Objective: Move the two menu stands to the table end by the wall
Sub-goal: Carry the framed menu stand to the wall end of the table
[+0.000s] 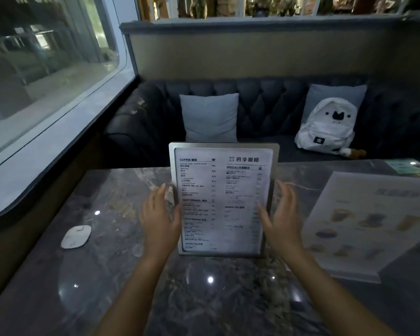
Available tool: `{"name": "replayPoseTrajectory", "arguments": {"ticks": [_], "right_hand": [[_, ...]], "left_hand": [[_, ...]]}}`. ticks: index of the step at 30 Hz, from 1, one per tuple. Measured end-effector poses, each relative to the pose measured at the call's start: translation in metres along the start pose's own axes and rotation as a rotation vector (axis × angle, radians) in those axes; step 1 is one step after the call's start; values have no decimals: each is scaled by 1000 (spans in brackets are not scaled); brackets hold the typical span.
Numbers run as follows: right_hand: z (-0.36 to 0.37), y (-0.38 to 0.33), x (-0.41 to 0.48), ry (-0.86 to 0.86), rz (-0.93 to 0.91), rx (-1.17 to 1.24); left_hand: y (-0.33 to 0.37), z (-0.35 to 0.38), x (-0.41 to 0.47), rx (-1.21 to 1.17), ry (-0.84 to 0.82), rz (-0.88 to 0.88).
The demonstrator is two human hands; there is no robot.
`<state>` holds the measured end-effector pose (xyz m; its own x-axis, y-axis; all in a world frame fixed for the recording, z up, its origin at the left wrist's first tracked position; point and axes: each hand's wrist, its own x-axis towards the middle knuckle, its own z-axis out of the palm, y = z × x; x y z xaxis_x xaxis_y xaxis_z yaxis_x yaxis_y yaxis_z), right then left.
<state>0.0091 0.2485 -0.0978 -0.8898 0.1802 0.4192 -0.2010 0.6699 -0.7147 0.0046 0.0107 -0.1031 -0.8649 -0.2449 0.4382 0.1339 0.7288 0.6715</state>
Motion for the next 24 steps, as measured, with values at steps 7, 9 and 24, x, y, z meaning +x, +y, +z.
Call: {"name": "replayPoseTrajectory", "arguments": {"ticks": [7, 9, 24], "right_hand": [[26, 17, 0, -131, 241, 293], [29, 21, 1, -102, 302, 399], [30, 18, 9, 59, 621, 1009]], "left_hand": [[-19, 19, -1, -533, -302, -144], [-26, 23, 2, -710, -329, -175], [-12, 32, 7, -1043, -149, -523]]}}
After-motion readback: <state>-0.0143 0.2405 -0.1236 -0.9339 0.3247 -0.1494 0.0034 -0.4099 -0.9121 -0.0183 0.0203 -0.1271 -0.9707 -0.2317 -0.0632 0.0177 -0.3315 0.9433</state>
